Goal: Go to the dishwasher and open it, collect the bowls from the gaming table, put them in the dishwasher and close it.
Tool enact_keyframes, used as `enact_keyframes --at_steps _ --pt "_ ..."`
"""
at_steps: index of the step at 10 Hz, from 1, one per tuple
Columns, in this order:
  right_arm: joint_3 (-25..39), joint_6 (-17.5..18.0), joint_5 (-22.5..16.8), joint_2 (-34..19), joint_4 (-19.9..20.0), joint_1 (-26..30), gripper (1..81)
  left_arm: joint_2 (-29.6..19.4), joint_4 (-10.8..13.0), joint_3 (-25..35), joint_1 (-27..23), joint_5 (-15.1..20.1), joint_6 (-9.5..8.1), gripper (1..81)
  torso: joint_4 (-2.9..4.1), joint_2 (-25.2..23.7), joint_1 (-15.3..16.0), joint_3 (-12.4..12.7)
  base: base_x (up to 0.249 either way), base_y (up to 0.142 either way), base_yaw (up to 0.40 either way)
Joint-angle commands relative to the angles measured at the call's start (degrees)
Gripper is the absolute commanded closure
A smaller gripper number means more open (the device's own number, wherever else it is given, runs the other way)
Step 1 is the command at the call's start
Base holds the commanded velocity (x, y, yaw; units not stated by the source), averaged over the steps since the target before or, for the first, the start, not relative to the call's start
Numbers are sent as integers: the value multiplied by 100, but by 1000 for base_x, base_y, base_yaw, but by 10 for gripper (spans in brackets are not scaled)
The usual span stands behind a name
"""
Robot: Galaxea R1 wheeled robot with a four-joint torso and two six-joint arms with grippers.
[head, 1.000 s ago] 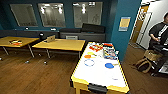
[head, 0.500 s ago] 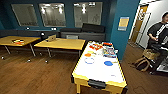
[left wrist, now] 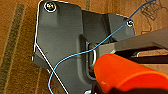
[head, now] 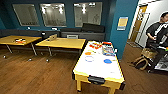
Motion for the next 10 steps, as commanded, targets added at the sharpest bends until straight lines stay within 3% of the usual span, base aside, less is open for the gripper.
enact_keyframes --at_steps 1,10 --pt "32 -25 -143 -14 -143 136 811 -44 9 -5 -58 243 48 811 0 0 0 0 -129 0 0" --pt "32 -25 -134 -5 -152 102 811 -79 18 -5 -58 243 57 811 0 0 0 0 -129 0 0"
